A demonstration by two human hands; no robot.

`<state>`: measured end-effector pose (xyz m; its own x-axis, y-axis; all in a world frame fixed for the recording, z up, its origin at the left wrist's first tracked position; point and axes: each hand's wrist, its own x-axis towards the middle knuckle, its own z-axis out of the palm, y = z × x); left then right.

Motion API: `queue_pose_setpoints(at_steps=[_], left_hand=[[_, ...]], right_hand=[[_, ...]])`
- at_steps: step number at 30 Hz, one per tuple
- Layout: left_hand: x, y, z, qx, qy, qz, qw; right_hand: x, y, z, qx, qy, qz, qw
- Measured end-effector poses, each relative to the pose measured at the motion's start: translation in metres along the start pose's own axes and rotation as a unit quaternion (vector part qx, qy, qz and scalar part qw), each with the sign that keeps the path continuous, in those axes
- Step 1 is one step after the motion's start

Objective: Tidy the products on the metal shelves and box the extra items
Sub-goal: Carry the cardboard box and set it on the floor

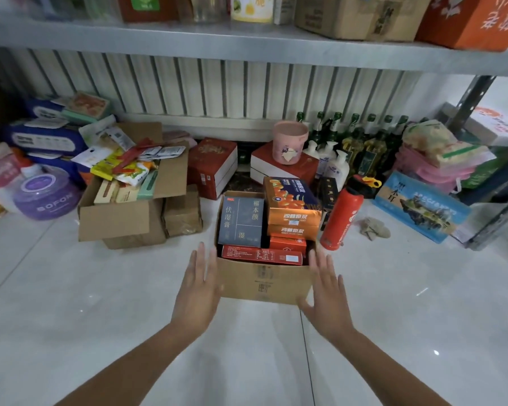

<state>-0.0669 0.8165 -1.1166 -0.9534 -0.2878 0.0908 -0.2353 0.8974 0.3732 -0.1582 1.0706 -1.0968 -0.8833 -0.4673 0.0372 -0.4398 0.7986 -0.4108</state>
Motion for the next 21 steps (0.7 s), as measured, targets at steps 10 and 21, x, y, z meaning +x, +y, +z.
queue_pose_setpoints(at_steps=[10,21], left_hand=[[-0.011,-0.008,0.014,0.244,-0.005,0.123,0.962],[0.068,-0.021,0.016,0.197,-0.030,0.071,0.977]], right_hand=[[0.001,-0.002,0.025,-0.233,-0.066,-0.057,0.968],[0.086,0.000,0.019,-0.301,-0.093,-0.032,0.949]])
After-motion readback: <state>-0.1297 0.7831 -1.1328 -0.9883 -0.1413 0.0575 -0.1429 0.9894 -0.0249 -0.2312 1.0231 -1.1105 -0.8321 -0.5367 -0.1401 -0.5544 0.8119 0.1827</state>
